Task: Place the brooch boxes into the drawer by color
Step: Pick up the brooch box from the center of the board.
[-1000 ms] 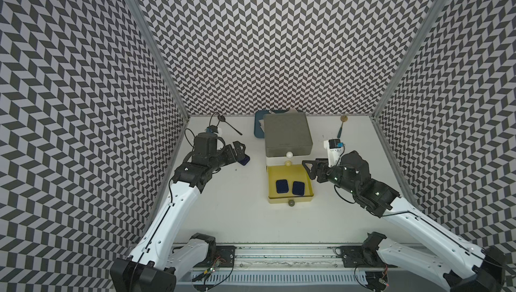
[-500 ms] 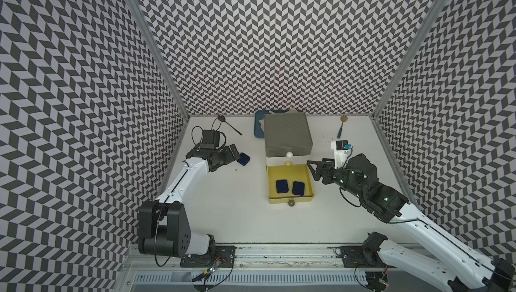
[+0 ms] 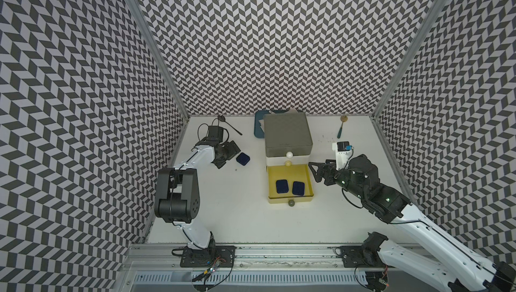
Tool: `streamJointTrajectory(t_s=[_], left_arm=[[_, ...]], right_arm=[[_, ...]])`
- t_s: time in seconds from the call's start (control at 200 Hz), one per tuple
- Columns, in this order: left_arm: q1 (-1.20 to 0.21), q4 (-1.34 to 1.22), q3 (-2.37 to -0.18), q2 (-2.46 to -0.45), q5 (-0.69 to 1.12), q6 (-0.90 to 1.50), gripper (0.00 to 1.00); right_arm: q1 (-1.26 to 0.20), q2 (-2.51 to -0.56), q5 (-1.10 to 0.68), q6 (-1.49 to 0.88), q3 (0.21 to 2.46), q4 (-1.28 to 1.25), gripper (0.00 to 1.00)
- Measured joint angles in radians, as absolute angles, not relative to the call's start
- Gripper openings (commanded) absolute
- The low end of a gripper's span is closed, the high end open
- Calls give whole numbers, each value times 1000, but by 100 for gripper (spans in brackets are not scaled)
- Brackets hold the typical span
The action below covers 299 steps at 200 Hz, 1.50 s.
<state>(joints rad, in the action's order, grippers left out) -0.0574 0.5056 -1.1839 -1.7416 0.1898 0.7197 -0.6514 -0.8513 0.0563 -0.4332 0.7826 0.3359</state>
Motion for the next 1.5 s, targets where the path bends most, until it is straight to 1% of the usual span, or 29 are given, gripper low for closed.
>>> streamJointTrajectory(t_s=[0.145, 0.471, 0.556, 0.586, 0.621, 0.931, 0.946, 0.971, 0.991, 1.132, 1.157, 1.182, 1.497], left_arm=[[-58, 503, -1254, -1812, 199, 754, 89], [-66, 492, -1324, -1952, 250, 780, 88], [-70, 485, -1327, -1956, 258, 780, 87], [-72, 487, -1327, -1956, 258, 779, 84], [-73, 490, -1327, -1958, 258, 777, 83], [-108, 539, -1374, -1987, 232, 755, 81], [-112, 543, -1378, -1990, 228, 754, 80], [-116, 548, -1386, -1995, 223, 754, 75], [-120, 552, -1391, -1998, 219, 752, 73], [-141, 568, -1417, -2017, 197, 746, 71], [-144, 574, -1423, -2022, 192, 745, 65], [-145, 578, -1427, -2024, 188, 744, 63], [-163, 642, -1479, -2056, 127, 712, 59]], right_arm=[[-632, -851, 56, -406, 785, 365, 95], [-580, -836, 54, -364, 785, 399, 96], [-564, -836, 48, -355, 785, 403, 95], [-558, -835, 45, -353, 785, 406, 96], [-551, -834, 43, -350, 785, 410, 96], [-511, -830, 7, -339, 784, 419, 96], [-510, -830, 6, -339, 784, 419, 96], [-508, -830, 4, -339, 784, 419, 96], [-506, -830, 4, -339, 784, 419, 96], [-490, -829, -10, -330, 783, 419, 96], [-487, -829, -13, -329, 783, 419, 96], [-484, -829, -16, -327, 783, 419, 96], [-459, -830, -58, -321, 783, 419, 96]])
